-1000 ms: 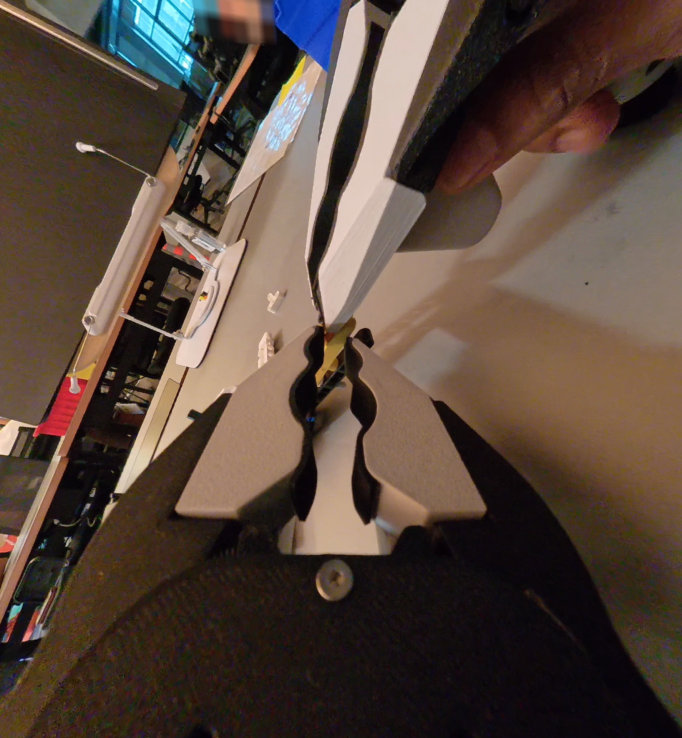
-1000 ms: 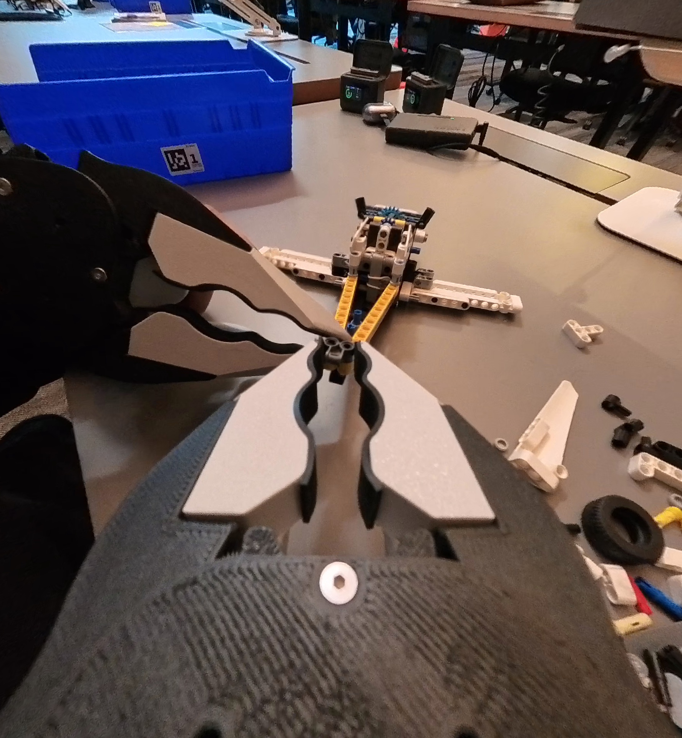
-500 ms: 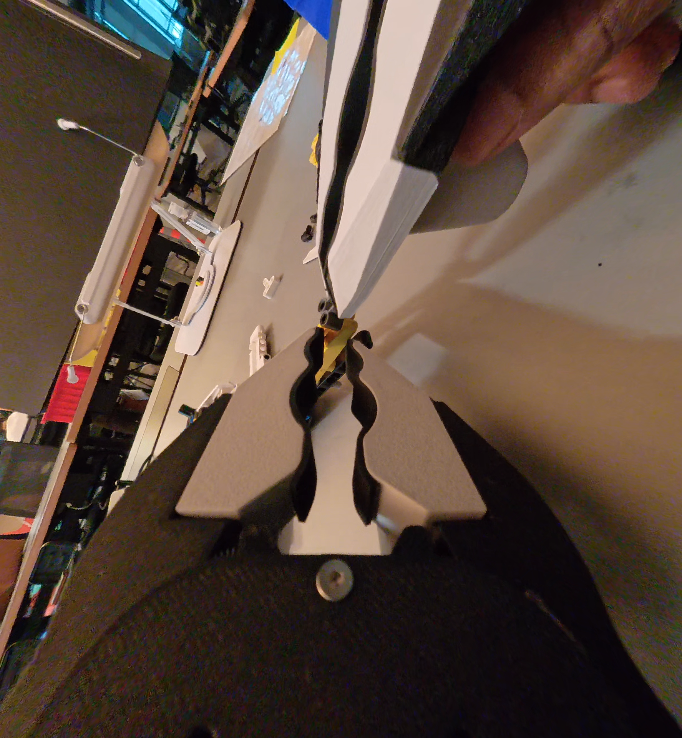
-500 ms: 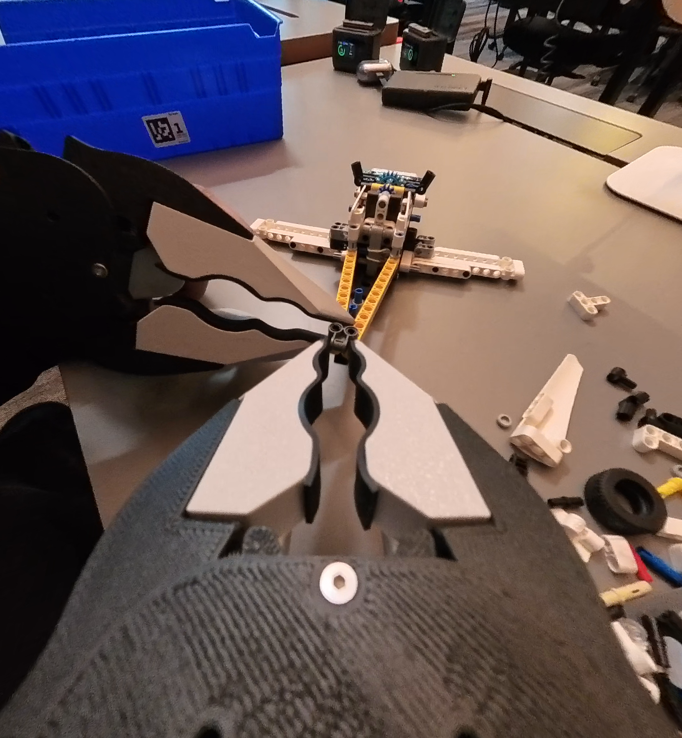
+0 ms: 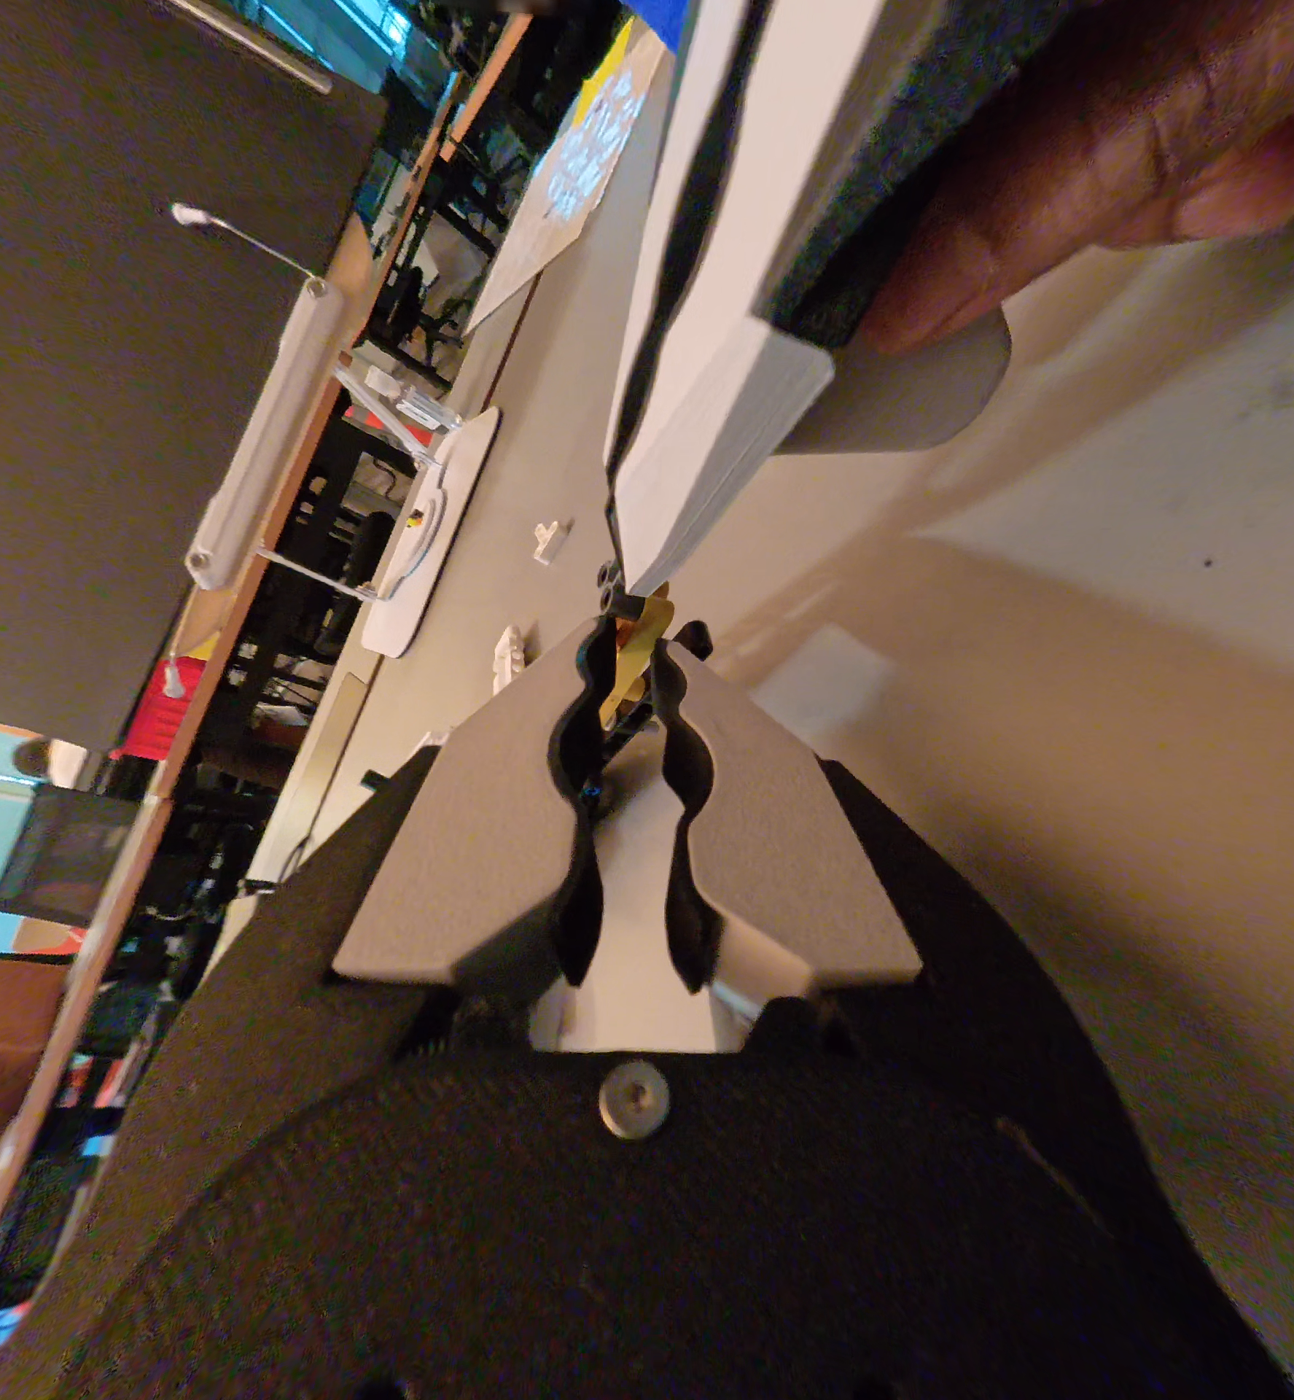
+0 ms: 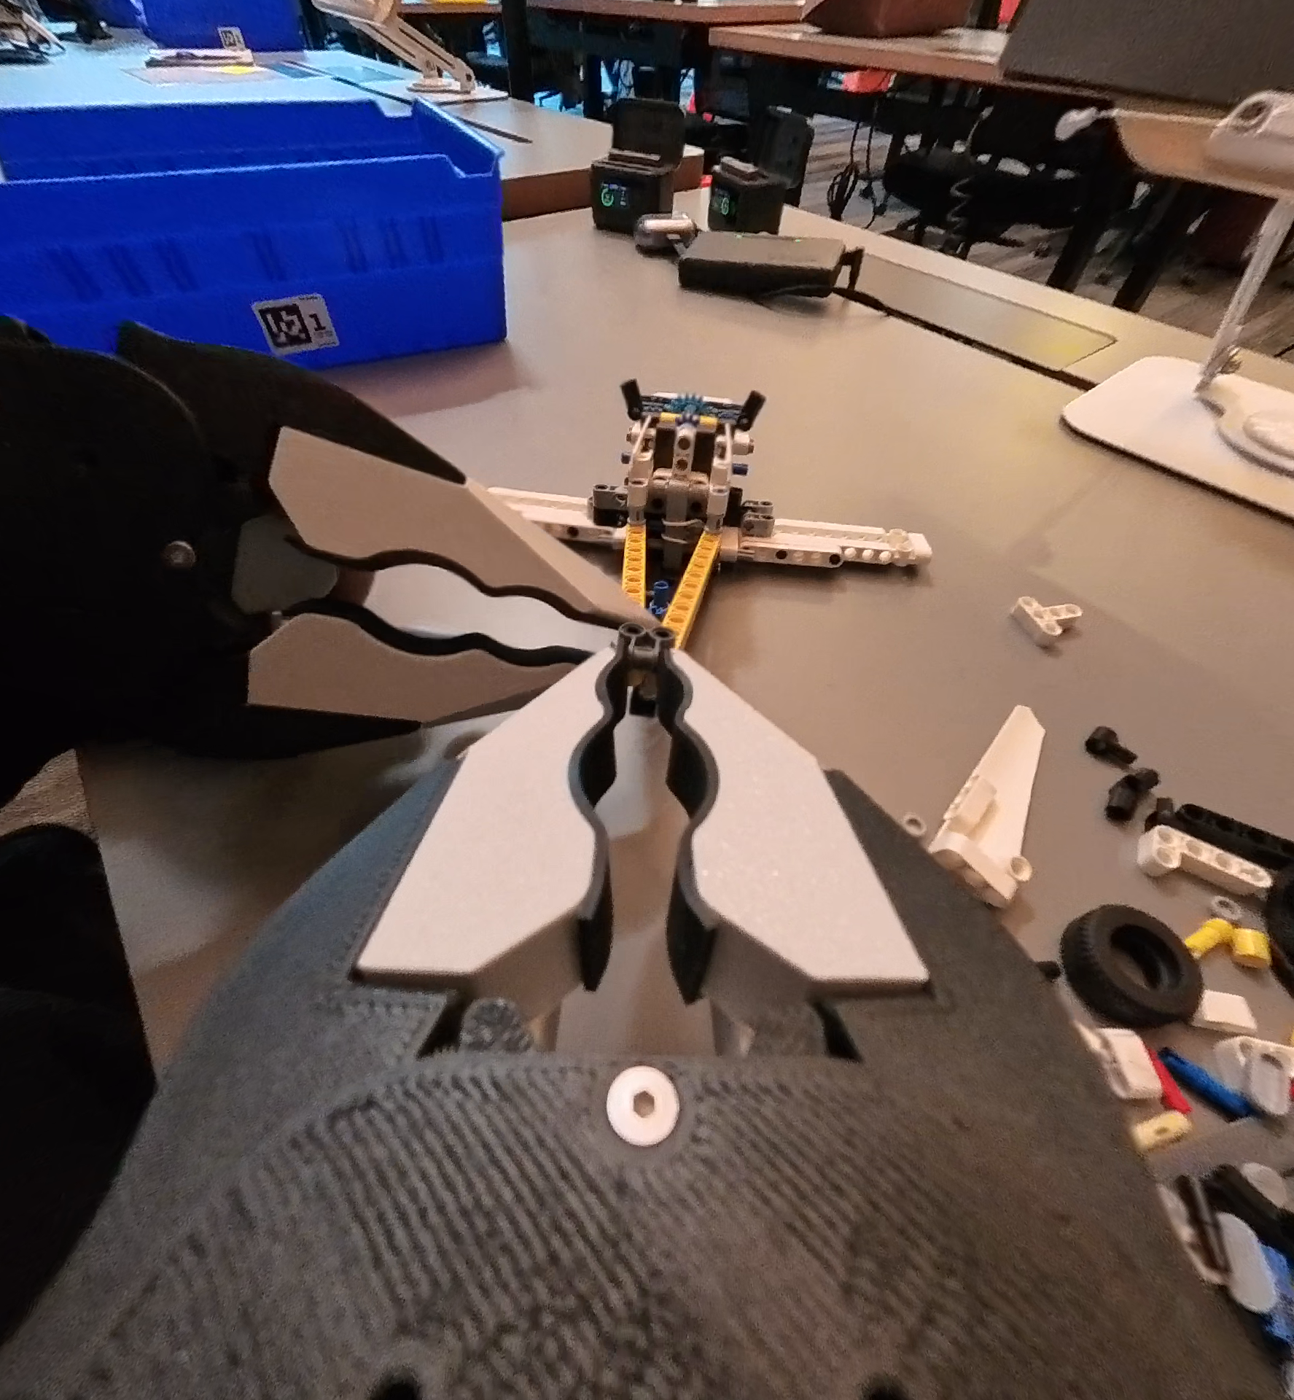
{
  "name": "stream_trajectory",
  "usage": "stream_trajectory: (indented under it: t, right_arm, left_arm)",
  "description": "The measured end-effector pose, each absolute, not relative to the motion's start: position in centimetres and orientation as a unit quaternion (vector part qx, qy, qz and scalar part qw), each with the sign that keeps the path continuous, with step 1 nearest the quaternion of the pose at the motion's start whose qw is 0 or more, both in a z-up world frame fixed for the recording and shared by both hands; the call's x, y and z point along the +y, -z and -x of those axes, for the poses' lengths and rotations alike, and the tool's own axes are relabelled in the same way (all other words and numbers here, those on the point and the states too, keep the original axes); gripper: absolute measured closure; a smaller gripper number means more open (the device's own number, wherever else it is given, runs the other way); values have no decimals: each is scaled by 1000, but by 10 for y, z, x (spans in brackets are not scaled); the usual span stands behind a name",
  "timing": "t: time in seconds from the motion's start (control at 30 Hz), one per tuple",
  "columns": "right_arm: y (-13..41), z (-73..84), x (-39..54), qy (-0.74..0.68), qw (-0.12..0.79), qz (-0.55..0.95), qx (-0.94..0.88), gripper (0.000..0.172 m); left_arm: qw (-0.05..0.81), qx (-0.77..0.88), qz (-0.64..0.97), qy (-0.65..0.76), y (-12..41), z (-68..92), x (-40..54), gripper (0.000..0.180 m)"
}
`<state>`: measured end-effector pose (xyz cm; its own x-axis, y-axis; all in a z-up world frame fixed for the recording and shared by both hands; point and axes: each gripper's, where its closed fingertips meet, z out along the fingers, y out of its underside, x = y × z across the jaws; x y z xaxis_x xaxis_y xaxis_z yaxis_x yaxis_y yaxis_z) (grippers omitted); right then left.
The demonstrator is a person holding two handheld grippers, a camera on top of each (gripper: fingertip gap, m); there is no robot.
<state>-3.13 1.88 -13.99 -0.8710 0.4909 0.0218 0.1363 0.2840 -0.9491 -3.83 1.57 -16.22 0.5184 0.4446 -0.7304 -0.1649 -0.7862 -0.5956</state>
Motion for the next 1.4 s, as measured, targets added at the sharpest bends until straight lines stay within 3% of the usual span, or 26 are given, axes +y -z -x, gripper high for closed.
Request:
stream_trajectory:
  t: [0.5, 0.57, 0.63, 0.67, 0.73, 0.93, 1.1, 1.17, 1.4]
  right_arm:
    - [125, 32, 20, -602, 166, 195, -756, 168]
    - [114, 34, 21, -642, 132, 220, -723, 168]
    - [72, 44, 35, -722, 66, 256, -639, 167]
    - [68, 55, 43, -700, 117, 252, -658, 167]
    - [61, 61, 54, -670, 190, 232, -680, 166]
    - [72, 55, 64, -701, 84, 255, -661, 167]
    - [64, 59, 76, -754, -76, 308, -576, 167]
    - [67, 58, 78, -752, -83, 304, -579, 167]
    - [72, 52, 93, -749, -124, 295, -580, 167]
  left_arm:
    - [342, -97, 795, -491, 151, 38, 17, 174]
    - [335, -91, 795, -498, 151, 37, 18, 174]
    - [271, -24, 852, -447, 196, 21, 32, 173]
    - [211, 35, 837, -504, 199, 20, 34, 173]
    - [266, 3, 834, -484, 187, 16, 39, 174]
    - [266, -26, 824, -499, 180, 30, 28, 174]
    - [287, -51, 816, -499, 173, 34, 24, 173]
    - [301, -62, 817, -488, 173, 34, 25, 172]
    - [395, -78, 798, -449, 149, 19, 36, 141]
